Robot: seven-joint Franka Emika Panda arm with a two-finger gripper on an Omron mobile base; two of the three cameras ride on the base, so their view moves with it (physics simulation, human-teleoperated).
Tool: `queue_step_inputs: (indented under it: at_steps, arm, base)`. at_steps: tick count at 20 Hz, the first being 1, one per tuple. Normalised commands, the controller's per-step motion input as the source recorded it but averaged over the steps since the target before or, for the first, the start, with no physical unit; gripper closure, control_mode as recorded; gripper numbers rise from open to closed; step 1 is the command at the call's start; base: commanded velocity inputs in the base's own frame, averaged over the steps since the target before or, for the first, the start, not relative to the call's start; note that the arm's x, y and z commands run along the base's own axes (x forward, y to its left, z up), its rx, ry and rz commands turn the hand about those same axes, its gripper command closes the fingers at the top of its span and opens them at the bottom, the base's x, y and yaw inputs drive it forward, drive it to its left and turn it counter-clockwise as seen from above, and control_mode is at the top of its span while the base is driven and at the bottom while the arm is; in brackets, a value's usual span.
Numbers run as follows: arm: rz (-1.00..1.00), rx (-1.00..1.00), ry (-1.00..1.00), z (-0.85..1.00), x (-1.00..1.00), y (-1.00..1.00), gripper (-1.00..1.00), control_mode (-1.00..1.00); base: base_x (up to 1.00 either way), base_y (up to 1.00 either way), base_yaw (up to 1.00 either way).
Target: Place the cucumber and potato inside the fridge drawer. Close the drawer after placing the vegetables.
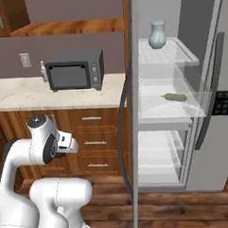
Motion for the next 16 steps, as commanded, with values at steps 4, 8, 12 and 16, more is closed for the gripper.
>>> queue_step_inputs:
  at_steps: [4,8,12,16]
  arm:
    - [0.00,0.00,0.00,0.00,0.00,0.00,1.00,1.00]
    - [0.00,0.00,0.00,0.00,0.00,0.00,1.00,1.00]
    - [0.00,0.00,0.00,0.00,0.00,0.00,1.00,1.00]
    - [0.00,0.00,0.00,0.00,0.00,0.00,1.00,1.00]
  base:
    - [-0.66,-1.00,0.21]
    - [0.00,-1.00,0.25]
    - [0.40,-0.96,0.20]
    - [0.65,-0.94,0.17]
